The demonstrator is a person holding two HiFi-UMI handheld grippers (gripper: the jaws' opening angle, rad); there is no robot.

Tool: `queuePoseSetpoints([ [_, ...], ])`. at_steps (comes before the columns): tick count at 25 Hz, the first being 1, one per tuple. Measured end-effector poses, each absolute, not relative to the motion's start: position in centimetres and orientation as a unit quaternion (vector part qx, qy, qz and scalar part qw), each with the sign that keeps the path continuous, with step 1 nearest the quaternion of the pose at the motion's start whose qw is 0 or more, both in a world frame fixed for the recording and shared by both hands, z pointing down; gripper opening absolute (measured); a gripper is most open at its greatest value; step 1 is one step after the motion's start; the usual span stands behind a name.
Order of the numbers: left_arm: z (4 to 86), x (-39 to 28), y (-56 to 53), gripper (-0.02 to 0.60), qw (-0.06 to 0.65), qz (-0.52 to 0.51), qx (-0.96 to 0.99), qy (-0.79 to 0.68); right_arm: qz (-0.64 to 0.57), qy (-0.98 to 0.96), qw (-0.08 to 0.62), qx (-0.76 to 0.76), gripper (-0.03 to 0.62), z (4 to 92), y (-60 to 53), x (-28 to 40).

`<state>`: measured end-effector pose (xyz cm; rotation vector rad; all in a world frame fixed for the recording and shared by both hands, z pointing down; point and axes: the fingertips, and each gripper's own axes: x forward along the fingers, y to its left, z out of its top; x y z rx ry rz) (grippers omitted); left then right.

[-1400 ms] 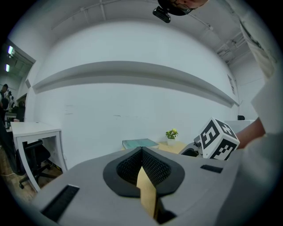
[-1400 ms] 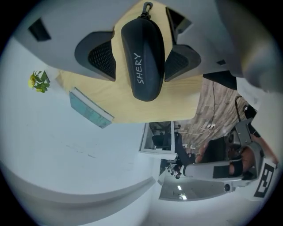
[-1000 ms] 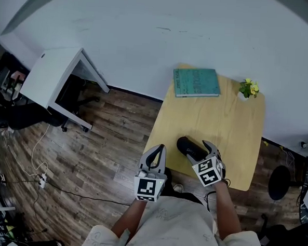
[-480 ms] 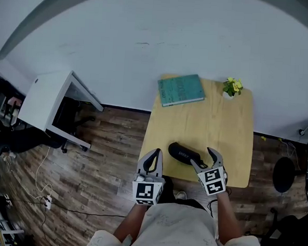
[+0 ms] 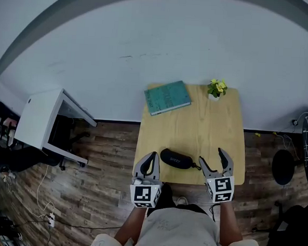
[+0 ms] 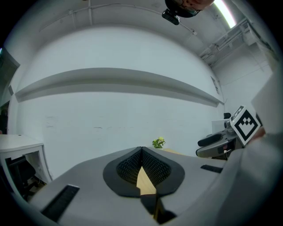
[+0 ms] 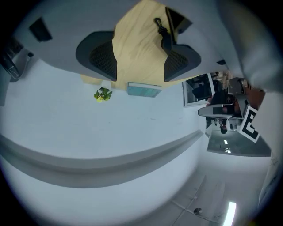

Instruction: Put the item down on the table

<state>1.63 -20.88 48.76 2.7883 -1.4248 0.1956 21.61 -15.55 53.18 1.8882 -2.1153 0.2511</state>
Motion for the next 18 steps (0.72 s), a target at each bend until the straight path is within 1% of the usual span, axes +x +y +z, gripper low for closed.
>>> queuePoseSetpoints([
  [4,47.9,2.0,-20.7,0.008,-0.01,0.059,0.891,-0.45,0.063,-0.72,0.119,0.681,0.337,50.6,-14.7,23.0],
  [10,45.9,2.4,-20.4,0.008,-0.048,0.04,0.89,-0.452,-0.017,-0.696,0.066,0.714,0.337,46.1,-13.2,24.4],
  [13,45.4,2.4,-20.4,0.008,-0.054,0.034,0.89,-0.452,-0.039,-0.689,0.056,0.721,0.337,45.1,-12.8,24.6],
  [18,45.0,2.1,-20.4,0.008,-0.053,0.032,0.889,-0.454,-0.034,-0.685,0.051,0.725,0.337,45.0,-12.8,24.6],
])
